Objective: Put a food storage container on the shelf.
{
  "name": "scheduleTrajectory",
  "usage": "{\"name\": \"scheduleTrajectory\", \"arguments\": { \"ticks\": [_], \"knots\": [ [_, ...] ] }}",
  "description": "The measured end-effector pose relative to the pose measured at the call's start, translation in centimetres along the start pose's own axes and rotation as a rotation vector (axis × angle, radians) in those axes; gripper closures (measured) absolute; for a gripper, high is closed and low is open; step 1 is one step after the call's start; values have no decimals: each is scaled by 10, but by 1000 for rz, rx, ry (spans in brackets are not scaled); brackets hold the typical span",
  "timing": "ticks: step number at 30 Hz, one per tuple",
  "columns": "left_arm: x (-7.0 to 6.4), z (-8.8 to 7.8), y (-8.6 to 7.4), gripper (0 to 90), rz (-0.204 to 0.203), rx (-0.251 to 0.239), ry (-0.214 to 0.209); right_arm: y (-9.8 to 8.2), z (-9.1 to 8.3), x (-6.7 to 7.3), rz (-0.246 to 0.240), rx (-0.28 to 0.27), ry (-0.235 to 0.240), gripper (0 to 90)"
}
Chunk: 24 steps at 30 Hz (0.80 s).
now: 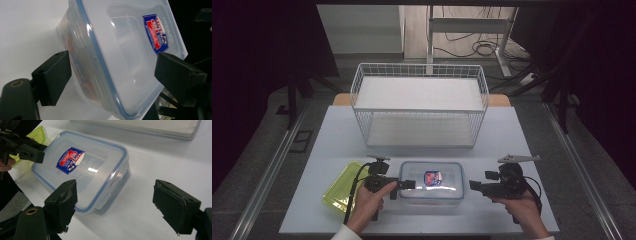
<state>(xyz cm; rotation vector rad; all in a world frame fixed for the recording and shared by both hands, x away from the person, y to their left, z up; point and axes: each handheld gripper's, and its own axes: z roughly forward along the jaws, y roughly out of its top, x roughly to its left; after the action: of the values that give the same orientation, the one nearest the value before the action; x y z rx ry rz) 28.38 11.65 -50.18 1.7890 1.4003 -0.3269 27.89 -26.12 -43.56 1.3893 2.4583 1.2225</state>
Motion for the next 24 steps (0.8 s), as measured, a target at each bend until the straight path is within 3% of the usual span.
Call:
{"name": "scheduleTrajectory", "arguments": {
  "ticks": [10,12,24],
  "knots": [
    [3,8,1,138,-13,21,-33,-1,-1,-3,10,-1,-7,199],
    [4,9,0,145,-33,19,-56,-1,-1,-3,8,0,-8,200],
    [9,1,-3,267,-38,11,-75,-1,6,-2,10,13,9,204]
  ]
}}
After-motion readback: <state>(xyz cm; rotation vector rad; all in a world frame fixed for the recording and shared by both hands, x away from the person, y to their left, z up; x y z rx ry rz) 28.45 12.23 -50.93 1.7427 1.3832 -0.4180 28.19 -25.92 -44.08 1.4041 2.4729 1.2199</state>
